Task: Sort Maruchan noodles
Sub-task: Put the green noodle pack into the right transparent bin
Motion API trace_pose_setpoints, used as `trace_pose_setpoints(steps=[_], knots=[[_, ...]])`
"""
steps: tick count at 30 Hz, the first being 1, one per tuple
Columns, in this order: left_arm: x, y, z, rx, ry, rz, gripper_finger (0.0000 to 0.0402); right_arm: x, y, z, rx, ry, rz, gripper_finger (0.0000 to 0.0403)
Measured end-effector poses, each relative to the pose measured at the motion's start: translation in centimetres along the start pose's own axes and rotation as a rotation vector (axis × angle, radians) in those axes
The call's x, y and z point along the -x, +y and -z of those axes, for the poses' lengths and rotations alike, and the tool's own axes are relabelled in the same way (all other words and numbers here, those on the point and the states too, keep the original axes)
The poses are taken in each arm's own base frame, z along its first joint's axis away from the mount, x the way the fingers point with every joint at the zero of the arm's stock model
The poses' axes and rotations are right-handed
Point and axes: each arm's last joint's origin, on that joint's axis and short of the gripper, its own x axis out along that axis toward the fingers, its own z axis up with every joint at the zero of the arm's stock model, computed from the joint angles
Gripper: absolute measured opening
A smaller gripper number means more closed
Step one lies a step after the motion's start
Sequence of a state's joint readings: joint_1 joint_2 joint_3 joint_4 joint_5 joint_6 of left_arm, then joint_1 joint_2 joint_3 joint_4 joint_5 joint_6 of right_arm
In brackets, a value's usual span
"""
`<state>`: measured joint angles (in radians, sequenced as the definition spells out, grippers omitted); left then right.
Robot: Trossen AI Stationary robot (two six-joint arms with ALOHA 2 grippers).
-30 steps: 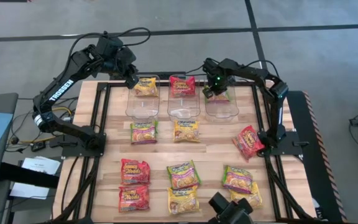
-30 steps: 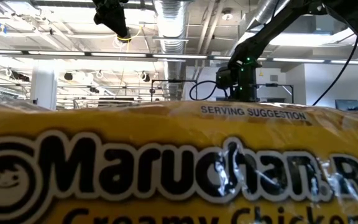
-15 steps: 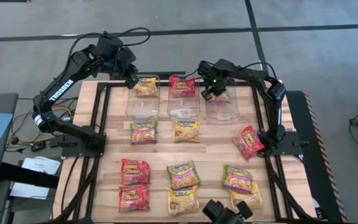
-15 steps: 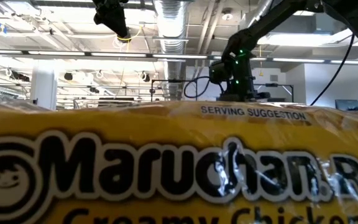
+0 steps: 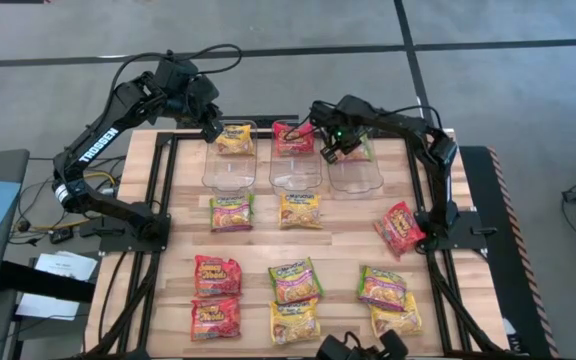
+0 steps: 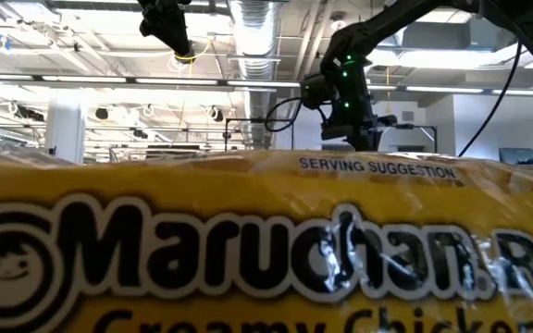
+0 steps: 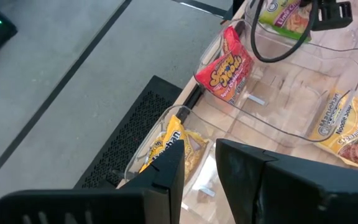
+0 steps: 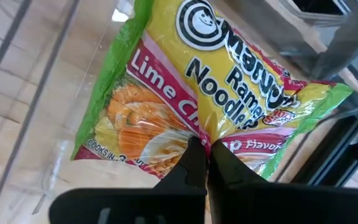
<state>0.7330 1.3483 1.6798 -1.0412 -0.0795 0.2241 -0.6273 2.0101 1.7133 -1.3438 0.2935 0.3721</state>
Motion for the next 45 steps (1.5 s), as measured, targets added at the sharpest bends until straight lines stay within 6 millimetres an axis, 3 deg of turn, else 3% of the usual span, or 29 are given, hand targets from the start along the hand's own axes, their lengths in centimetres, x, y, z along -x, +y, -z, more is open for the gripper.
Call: trace_pose_setpoints(steps=[9, 14, 29, 38, 45], knots=[[0.0, 0.0, 0.0, -0.001, 0.000, 0.000, 0.0080, 1.5, -0.6, -0.1, -0.038, -0.014, 0.052, 0.0006], [0.0, 0.0, 0.0, 0.000, 0.000, 0.000, 0.0080, 2.1, -0.3, -1.0, -0.069, -0.129, 0.062, 0.0006], [0.0, 0.0, 0.0, -0.001, 0.000, 0.000, 0.0080, 1.0, -2.3, -2.9, -0.140, -0.192, 0.014, 0.0007], [0.0, 0.0, 0.0, -0.008, 0.002, -0.007, 0.0080, -0.6, -1.9, -2.7, -0.136, -0.171, 0.009, 0.0007], [0.0, 0.0, 0.0, -0.012, 0.003, -0.014, 0.0080, -0.6, -1.9, -2.8, -0.143, -0.187, 0.005, 0.0051]])
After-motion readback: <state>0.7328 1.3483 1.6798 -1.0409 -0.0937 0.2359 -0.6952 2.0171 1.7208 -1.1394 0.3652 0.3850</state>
